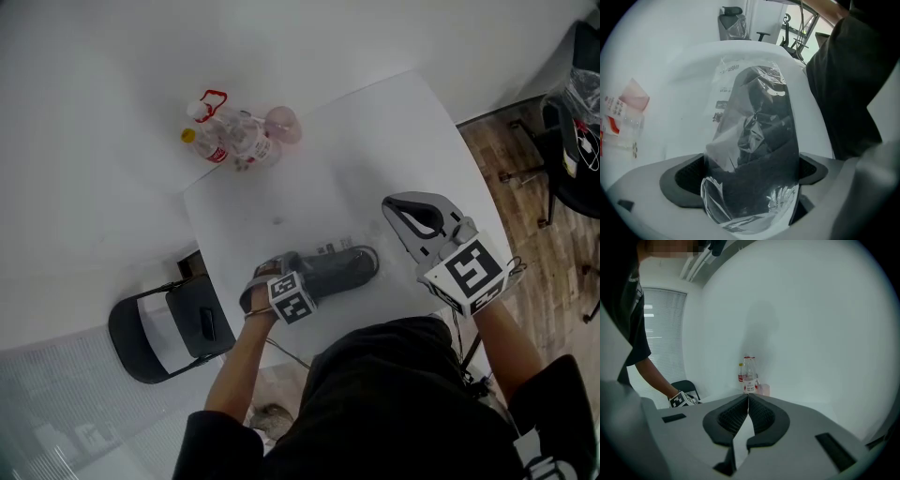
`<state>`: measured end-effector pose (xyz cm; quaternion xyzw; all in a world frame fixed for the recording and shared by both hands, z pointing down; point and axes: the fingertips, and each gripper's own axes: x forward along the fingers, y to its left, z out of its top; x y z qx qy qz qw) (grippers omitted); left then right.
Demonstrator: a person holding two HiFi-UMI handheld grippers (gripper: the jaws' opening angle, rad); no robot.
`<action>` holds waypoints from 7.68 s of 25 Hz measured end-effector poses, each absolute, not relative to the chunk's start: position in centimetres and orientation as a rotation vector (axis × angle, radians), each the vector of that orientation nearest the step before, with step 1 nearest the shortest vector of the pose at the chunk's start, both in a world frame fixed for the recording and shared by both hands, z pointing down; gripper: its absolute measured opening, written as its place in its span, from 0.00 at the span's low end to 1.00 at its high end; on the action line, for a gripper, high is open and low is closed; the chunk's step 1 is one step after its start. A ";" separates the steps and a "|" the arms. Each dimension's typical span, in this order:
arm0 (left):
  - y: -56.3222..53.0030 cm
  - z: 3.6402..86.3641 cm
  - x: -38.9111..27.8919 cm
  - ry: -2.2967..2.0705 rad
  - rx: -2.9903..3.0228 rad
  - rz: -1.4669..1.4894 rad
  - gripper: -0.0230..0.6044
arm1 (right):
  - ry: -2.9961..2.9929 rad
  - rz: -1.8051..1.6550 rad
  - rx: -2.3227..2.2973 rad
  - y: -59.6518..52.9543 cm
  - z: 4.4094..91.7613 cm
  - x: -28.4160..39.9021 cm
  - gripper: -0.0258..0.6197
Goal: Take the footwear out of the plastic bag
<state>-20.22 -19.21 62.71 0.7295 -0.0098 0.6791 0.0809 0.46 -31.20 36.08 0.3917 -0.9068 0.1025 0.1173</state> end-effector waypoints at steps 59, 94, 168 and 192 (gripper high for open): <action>-28.1 41.0 -15.8 -1.169 3.039 1.881 0.71 | -2.695 0.715 0.440 -27.4 34.8 -1.6 0.33; -26.6 39.5 -15.7 -1.073 3.010 1.546 0.71 | -2.699 0.601 0.548 -27.4 35.3 -0.9 0.15; -24.1 51.0 -20.1 -0.416 2.507 1.917 0.20 | -2.594 -0.166 0.101 -23.5 34.2 -4.1 0.16; -22.9 51.9 -20.4 -0.543 2.438 1.845 0.08 | -2.583 -0.263 0.033 -22.9 33.3 -1.5 0.16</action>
